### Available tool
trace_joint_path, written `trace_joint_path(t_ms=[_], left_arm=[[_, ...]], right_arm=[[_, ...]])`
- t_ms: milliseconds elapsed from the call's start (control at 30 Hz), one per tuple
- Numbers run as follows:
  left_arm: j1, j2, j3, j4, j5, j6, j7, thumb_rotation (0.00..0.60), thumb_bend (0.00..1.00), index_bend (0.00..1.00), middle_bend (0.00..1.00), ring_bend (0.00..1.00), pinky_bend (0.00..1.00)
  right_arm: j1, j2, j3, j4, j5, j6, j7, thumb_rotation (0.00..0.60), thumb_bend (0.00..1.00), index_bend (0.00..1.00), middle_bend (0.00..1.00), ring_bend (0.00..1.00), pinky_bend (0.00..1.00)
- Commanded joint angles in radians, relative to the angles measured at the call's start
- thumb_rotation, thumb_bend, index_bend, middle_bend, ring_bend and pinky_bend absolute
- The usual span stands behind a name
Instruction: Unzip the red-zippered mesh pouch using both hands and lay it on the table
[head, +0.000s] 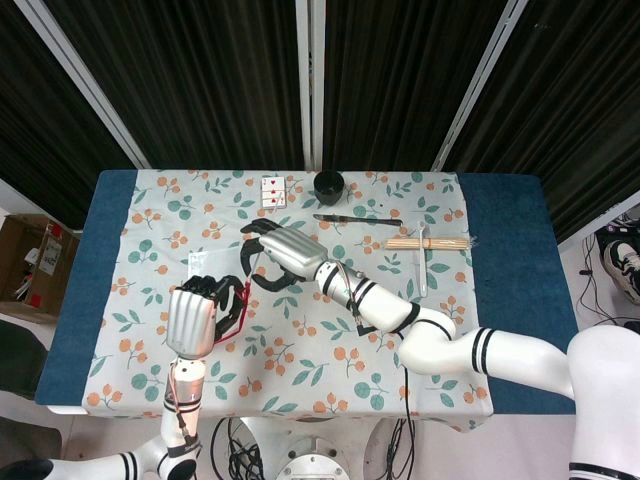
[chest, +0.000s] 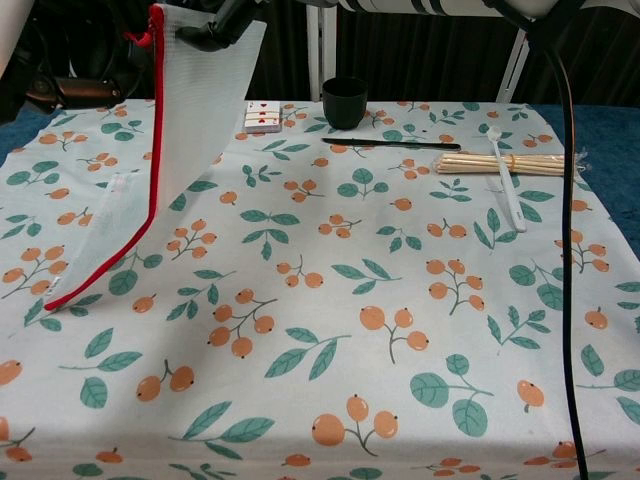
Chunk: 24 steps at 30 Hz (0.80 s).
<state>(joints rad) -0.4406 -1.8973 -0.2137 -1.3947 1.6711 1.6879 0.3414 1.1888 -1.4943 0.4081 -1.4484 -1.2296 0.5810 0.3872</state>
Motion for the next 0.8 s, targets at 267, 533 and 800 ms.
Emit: trace_joint_path(t_ms=[267,533,800], left_arm=[[0.005,-0.003,0.001,0.002,-0.007,-0.005,-0.012,0.600,0.45,0.72,0.80,0.70,0.70],[0.005,-0.010,0.005,0.014,-0.013,-0.018,-0.016,0.600,0.46,0.72,0.80,0.70,0.70],[0.015,-0.012,0.014,0.061,-0.038,-0.037,-0.034,0.600,0.46,0.72,0.79,0.70,0.70]], right_arm=[[-0.010,0.006,0.004,-0.014,0.012,0.038,0.009,0.600,0.48,0.89,0.39,0.10,0.05],[-0.022,0.009,0.012,-0.021,0.019,0.081,0.011,0.600,0.48,0.89,0.39,0.11,0.05],[-0.056,0.044,0.018,-0.055,0.014,0.120,0.038,0.600,0.48,0.89,0.39,0.11,0.05]])
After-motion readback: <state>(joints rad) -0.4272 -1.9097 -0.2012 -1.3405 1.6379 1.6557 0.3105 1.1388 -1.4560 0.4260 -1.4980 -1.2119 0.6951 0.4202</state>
